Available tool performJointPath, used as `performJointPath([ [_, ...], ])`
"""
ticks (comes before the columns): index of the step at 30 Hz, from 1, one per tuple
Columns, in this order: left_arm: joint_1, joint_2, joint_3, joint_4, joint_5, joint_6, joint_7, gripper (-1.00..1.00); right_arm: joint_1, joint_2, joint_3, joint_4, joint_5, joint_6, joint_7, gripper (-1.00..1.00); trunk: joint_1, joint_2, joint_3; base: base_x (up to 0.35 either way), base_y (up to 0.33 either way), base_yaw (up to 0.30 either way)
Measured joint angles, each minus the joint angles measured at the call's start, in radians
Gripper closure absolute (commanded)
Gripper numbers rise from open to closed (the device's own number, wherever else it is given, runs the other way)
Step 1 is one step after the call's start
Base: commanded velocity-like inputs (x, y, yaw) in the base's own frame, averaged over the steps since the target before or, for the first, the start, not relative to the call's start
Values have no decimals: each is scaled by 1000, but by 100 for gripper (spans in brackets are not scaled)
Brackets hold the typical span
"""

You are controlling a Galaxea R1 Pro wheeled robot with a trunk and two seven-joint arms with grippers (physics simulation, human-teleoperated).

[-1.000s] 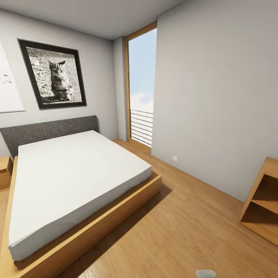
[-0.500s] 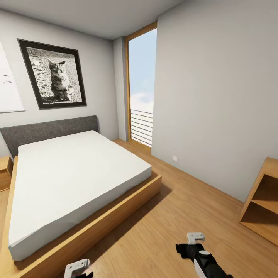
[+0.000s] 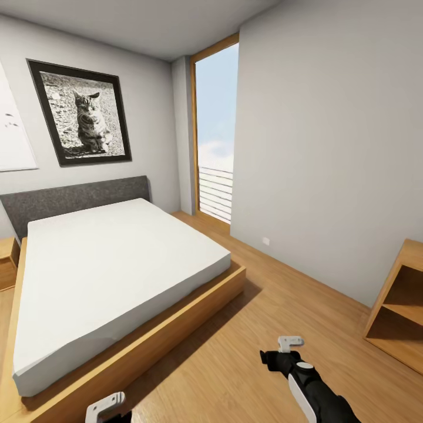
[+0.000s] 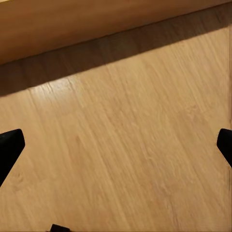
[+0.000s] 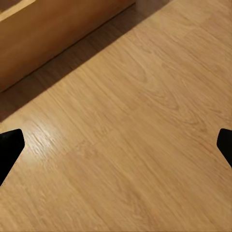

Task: In the bedroom, organize the workspace by keeping the computer under the desk, ensuring the monitor is on the desk, placing the keyboard on the desk next to the monitor, placing the mouse on the desk next to the keyboard, moving the folder from the swivel chair onto the desk next to the mouse, stacking the notebook on top of the folder with the pen on top of the notebook, and positioning the swivel chair next to the desk.

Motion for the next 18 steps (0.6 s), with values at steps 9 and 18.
performJointPath([
  [9,-3,4,-23,22,18,20,-23,-100,23,11,-22,-11,-52,23,10,-100,0,0,0,0,0,44],
  [18,-5,5,-74,40,-28,39,-68,-100,74,22,-70,-24,-5,73,11,-100,0,0,0,0,0,216],
])
